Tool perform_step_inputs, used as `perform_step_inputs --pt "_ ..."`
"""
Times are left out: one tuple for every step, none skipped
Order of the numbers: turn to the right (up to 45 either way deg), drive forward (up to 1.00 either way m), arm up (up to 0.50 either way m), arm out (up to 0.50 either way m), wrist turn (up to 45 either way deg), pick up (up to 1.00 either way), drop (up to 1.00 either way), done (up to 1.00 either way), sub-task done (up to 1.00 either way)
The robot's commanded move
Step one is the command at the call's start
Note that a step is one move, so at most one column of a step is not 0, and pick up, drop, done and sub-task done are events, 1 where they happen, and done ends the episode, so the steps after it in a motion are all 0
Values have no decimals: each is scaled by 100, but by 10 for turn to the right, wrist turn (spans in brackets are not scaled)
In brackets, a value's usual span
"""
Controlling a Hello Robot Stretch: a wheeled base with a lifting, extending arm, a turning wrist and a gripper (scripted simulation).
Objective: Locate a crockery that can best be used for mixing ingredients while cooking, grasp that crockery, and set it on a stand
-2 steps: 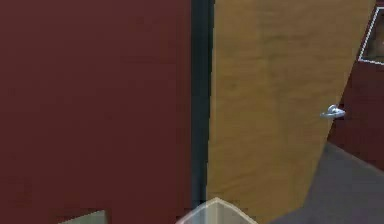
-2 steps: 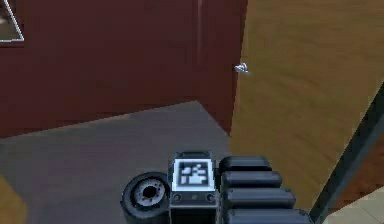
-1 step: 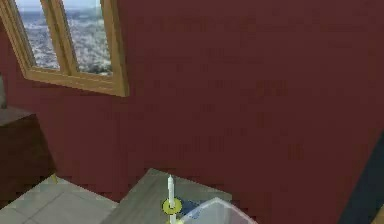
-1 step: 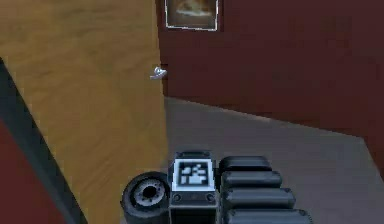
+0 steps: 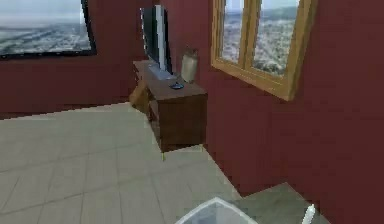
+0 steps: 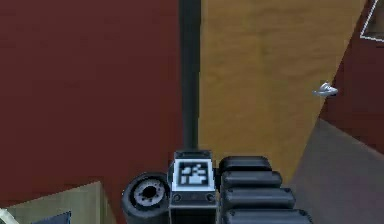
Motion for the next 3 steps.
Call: perform_step_inputs --pt "-390 0 0 0 0 0 0 0 0" --pt "0 15 0 0 0 0 0 0 0" --pt "150 0 0 0 0 0 0 0 0"
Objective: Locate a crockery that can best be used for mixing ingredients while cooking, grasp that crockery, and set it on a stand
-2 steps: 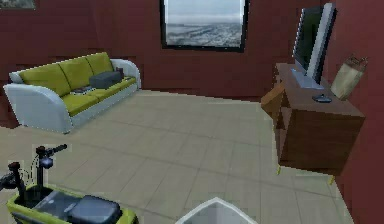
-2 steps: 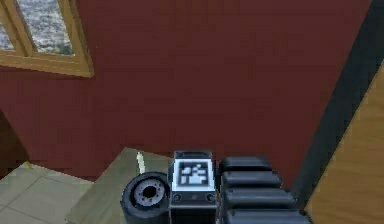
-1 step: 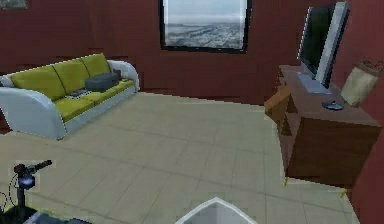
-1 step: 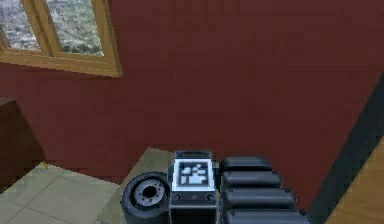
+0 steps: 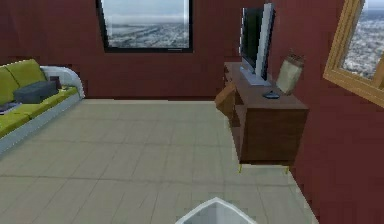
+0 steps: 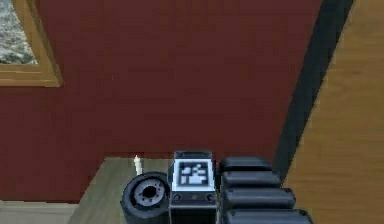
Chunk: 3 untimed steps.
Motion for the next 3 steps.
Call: perform_step_inputs --pt "0 25 0 0 0 0 0 0 0" --pt "60 0 0 0 0 0 0 0 0" --pt "0 0 0 8 0 0 0 0 0"
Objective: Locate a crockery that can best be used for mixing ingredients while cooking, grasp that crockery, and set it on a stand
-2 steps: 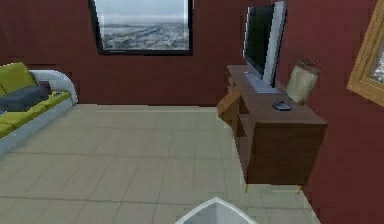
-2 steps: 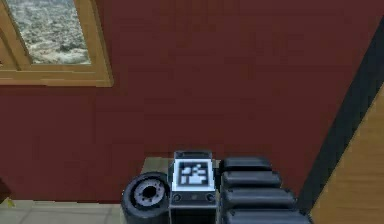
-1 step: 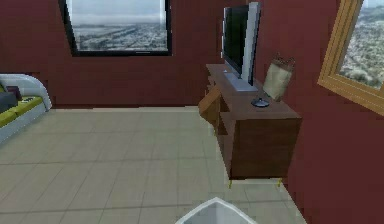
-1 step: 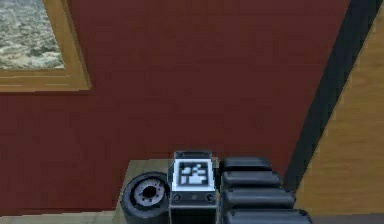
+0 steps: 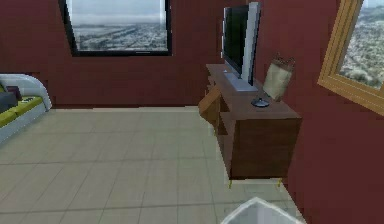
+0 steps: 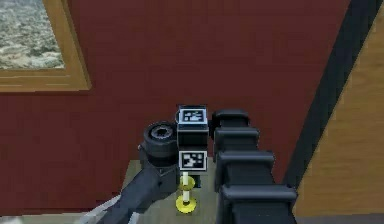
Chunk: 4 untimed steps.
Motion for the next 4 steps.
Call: perform_step_inputs --pt "0 0 0 0 450 0 0 0 0" --pt "0 0 0 0 450 0 0 0 0" --pt "0 0 0 0 360 0 0 0 0" --pt "0 0 -32 0 0 0 0 0 0"
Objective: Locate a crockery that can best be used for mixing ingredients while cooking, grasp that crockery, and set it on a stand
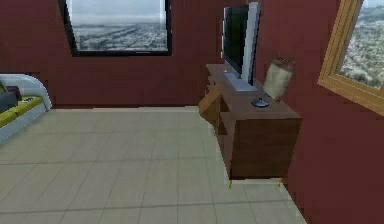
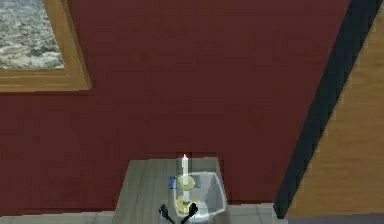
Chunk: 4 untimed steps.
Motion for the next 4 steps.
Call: perform_step_inputs --pt "0 0 -32 0 0 0 0 0 0" --pt "0 0 0 0 0 0 100 0 0" --pt "0 0 10 0 0 0 0 0 0" --pt "0 0 0 -8 0 0 0 0 0"
